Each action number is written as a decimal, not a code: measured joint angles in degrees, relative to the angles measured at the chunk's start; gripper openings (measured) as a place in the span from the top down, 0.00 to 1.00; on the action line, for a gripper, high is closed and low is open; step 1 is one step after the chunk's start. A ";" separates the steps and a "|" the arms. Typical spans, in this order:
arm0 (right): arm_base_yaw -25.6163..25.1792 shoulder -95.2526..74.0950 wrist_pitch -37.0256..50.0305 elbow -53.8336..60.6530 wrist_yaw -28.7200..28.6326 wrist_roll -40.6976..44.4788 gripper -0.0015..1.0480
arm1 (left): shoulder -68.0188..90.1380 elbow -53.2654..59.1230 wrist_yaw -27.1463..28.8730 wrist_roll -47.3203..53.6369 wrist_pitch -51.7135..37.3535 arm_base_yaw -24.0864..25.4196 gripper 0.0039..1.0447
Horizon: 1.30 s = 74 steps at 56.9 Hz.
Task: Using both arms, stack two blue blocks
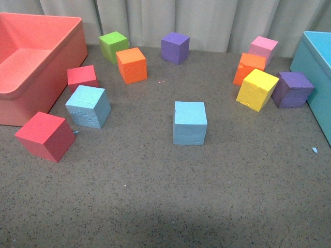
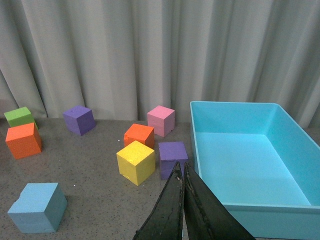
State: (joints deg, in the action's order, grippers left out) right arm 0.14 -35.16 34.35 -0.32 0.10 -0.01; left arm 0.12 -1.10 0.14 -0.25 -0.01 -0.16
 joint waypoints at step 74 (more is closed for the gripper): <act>0.00 34.88 -34.27 0.13 -0.15 0.02 0.75 | -0.02 0.00 0.00 0.00 0.00 0.00 0.06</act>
State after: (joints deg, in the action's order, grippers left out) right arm 0.14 -0.27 0.08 -0.19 -0.05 0.01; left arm 0.10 -1.10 0.14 -0.25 -0.01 -0.16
